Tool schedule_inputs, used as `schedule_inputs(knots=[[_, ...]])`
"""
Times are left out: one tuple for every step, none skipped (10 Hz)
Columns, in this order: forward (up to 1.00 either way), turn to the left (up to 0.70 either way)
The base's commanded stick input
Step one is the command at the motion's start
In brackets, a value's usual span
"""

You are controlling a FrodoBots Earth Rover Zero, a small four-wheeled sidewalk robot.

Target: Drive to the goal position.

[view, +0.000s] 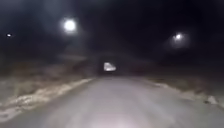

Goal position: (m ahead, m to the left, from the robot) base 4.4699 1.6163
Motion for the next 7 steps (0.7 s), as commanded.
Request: schedule_inputs(knots=[[1.0, 0.06], [1.0, 0.06], [1.0, 0.05], [1.0, 0.05], [1.0, 0.05], [1.0, 0.06], [1.0, 0.06]])
